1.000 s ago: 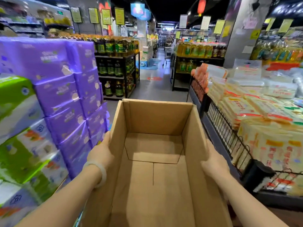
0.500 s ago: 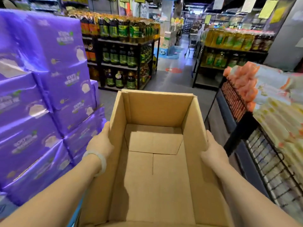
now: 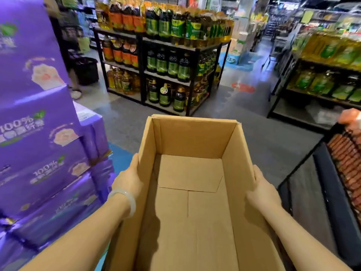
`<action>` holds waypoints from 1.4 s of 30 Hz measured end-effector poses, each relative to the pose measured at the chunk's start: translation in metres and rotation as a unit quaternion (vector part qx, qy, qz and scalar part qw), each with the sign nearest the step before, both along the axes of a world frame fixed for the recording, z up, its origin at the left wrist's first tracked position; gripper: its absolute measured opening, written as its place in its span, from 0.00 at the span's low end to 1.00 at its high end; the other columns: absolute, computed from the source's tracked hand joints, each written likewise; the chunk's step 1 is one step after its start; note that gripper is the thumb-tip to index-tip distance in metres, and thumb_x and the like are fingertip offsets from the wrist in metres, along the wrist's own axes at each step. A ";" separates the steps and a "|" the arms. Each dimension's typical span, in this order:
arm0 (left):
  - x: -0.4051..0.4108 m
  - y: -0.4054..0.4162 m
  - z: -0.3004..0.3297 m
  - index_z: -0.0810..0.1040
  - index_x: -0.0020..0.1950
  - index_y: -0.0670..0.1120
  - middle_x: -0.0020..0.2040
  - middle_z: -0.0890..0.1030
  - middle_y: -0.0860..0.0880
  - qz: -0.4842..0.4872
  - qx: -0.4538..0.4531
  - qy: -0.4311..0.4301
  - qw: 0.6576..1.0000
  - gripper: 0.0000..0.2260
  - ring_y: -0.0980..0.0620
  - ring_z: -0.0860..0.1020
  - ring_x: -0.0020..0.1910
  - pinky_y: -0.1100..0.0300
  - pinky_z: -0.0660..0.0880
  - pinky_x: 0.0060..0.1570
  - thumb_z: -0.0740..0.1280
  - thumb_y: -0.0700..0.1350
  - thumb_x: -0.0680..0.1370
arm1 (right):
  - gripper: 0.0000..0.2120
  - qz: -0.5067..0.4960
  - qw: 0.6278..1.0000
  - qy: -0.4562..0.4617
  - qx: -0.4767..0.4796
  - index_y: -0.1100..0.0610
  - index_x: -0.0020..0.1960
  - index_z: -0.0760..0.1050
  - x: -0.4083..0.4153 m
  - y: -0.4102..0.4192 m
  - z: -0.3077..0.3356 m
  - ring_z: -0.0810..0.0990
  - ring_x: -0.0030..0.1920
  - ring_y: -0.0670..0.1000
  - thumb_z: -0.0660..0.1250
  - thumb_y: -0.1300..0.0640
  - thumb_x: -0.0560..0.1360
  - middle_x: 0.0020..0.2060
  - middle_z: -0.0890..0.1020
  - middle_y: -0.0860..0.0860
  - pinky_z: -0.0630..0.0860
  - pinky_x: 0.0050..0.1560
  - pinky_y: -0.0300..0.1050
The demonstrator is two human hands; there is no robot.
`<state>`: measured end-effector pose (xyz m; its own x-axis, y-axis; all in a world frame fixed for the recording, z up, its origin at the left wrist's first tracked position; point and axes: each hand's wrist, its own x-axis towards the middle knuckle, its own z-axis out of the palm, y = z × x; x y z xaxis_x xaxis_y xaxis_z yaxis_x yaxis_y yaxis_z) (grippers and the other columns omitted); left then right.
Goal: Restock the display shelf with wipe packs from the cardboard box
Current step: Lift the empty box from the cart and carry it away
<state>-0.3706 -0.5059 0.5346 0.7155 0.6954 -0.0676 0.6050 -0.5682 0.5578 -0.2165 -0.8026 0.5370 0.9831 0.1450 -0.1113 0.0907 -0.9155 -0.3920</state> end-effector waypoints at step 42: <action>0.304 0.327 -0.325 0.43 0.77 0.59 0.42 0.76 0.37 0.527 -0.202 0.132 0.815 0.37 0.40 0.75 0.41 0.52 0.69 0.42 0.56 0.34 0.77 | 0.36 0.445 0.872 0.149 -0.139 0.47 0.78 0.45 0.466 0.604 -0.315 0.78 0.56 0.64 0.60 0.57 0.77 0.58 0.79 0.62 0.76 0.56 0.55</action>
<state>-0.0666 -0.1791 0.2096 -0.3408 0.7974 -0.4981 0.7677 0.5418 0.3421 0.2492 -0.1983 0.2225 0.4167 0.7622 -0.4953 0.7454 -0.5984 -0.2938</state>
